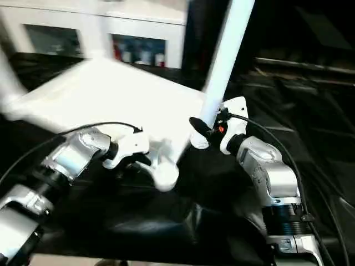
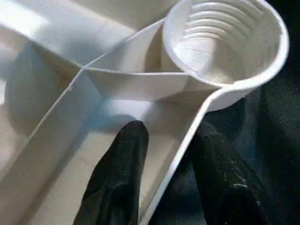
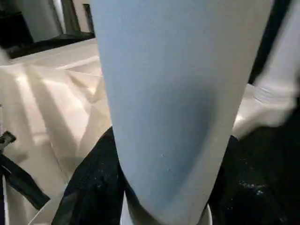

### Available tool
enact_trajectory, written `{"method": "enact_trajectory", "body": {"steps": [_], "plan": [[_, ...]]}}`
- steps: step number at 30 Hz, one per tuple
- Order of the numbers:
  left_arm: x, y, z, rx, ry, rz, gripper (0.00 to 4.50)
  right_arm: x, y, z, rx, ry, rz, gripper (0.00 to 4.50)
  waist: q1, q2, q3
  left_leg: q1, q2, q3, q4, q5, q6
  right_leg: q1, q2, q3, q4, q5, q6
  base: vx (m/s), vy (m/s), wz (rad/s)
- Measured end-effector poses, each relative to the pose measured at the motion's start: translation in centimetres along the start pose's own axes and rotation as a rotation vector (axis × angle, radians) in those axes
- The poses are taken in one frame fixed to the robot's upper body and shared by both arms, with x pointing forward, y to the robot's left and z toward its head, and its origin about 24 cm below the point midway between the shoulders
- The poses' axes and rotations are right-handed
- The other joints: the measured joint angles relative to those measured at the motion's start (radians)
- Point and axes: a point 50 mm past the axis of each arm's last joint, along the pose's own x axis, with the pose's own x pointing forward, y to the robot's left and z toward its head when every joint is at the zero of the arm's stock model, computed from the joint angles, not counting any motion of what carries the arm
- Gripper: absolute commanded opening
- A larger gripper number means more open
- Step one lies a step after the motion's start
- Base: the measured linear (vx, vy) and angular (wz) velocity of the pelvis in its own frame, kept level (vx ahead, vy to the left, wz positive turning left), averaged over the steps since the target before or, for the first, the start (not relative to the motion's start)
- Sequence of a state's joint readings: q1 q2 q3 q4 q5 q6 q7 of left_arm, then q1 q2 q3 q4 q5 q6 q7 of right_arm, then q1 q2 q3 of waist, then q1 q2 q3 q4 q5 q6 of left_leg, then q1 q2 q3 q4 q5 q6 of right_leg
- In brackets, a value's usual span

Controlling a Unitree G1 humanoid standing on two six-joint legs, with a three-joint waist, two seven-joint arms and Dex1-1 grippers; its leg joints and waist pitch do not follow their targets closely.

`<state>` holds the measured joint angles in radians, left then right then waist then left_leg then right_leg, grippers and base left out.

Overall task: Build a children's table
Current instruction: Rotate table base

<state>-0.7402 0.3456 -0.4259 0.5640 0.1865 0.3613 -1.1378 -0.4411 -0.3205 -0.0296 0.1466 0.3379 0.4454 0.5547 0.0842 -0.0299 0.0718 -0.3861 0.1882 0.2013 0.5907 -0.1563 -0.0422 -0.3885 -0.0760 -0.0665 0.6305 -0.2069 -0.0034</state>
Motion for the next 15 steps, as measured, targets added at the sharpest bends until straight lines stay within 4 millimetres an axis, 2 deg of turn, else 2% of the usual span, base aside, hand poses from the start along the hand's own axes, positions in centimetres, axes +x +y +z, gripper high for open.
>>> {"method": "enact_trajectory", "body": {"steps": [4,8,11,15], "plan": [[0.4,-0.6,0.2,-0.066,-0.011,0.079,1.20,0.1,0.2,-0.1,0.009,-0.004,0.005,1.91,-0.008,0.000,0.000,0.001,0.001,0.000,-0.001,-0.001,0.001,-0.002,0.000,0.000,0.000,0.000,-0.001,0.000,0.000,0.00],[0.6,-1.3,0.1,-0.107,-0.025,0.124,1.05,0.3,0.6,-0.5,0.024,-0.003,0.013,1.91,-0.008,-0.001,-0.001,0.001,0.001,0.000,-0.001,-0.001,0.001,-0.002,0.000,0.000,0.000,0.000,-0.001,0.000,0.000,0.00],[0.4,-1.7,-0.1,-0.162,-0.026,0.161,0.90,0.4,0.7,-0.5,0.029,-0.006,0.016,1.91,-0.008,-0.001,-0.001,0.001,0.001,0.000,0.000,-0.001,0.001,-0.002,0.000,0.000,0.000,0.001,-0.002,0.000,0.000,0.00],[0.2,-2.0,-0.2,-0.196,-0.056,0.205,0.78,0.3,0.8,-0.6,0.030,-0.006,0.012,1.91,0.001,-0.003,-0.001,0.001,0.001,0.000,0.000,-0.001,0.000,-0.002,0.000,0.000,0.000,0.002,-0.003,0.000,0.000,0.00]]}}
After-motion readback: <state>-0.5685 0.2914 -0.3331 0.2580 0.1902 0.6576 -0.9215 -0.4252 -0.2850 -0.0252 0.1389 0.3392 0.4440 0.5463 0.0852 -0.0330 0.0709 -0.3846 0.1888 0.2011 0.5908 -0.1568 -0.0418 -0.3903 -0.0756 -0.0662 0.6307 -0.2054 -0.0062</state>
